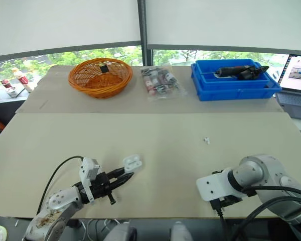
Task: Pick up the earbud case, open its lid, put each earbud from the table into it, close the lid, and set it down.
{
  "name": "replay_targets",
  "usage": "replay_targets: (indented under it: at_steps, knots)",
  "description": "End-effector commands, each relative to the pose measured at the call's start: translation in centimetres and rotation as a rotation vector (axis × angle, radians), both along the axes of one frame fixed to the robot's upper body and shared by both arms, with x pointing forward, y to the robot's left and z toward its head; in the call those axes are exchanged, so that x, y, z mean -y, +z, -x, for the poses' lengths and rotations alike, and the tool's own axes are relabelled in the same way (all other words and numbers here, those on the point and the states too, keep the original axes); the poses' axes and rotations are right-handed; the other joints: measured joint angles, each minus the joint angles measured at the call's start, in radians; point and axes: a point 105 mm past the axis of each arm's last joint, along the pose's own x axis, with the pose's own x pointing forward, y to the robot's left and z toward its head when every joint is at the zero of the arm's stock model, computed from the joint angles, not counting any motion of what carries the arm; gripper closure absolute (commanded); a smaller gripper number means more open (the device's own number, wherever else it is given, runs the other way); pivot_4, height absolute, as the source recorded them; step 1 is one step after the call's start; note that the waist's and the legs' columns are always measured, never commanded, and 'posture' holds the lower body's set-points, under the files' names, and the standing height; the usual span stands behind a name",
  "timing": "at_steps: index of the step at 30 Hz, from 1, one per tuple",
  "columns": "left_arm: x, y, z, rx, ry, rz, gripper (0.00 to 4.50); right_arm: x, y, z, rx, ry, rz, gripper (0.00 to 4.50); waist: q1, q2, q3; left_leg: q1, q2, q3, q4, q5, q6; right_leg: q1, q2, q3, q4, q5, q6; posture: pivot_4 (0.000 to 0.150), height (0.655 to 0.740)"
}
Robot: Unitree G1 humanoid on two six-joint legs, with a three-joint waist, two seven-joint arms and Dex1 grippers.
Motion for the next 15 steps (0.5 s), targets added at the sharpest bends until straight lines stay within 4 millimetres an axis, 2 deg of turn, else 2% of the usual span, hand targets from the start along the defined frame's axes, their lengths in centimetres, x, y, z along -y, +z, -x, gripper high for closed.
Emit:
replay_targets:
  at_steps: [1, 5, 13, 14, 15]
  knots:
    - [0.4, 0.98, 0.22, 0.037, -0.018, 0.009, 3.99, 0.67, -0.14, -0.92, 0.029, -0.013, 0.036, 1.38, -0.002, -0.001, -0.001, 0.0, 0.0, 0.0, 0.0, 0.0, 0.0, 0.0, 0.0, 0.0, 0.0, 0.0, 0.0, 0.15, 0.74]
    - [0.46, 0.95, 0.17, 0.037, -0.018, 0.011, 3.99, 0.98, 0.01, -1.23, 0.009, -0.01, 0.051, 1.38, -0.001, -0.001, -0.001, 0.001, 0.0, 0.0, 0.0, 0.0, 0.0, 0.001, 0.0, 0.0, 0.0, 0.0, 0.0, 0.15, 0.74]
    - [0.72, 0.84, 0.07, 0.035, -0.02, 0.015, 3.99, 0.36, -0.04, -1.4, -0.046, 0.006, 0.042, 1.38, -0.001, -0.001, -0.001, 0.001, 0.0, -0.001, 0.0, 0.0, 0.0, 0.001, 0.0, 0.0, 0.0, 0.0, 0.0, 0.15, 0.74]
    - [0.74, 0.83, 0.07, 0.035, -0.021, 0.015, 3.99, 0.4, -0.07, -1.45, -0.05, 0.008, 0.046, 1.88, -0.001, -0.001, -0.001, 0.001, 0.0, -0.001, 0.0, 0.0, 0.0, 0.001, 0.0, 0.0, 0.0, 0.0, 0.0, 0.15, 0.74]
    - [0.75, 0.83, 0.05, 0.035, -0.021, 0.015, 3.99, 0.44, -0.08, -1.54, -0.052, 0.011, 0.051, 2.12, -0.002, -0.001, -0.001, 0.001, 0.0, -0.001, 0.0, 0.0, 0.0, 0.001, 0.0, 0.0, 0.0, 0.0, 0.0, 0.15, 0.74]
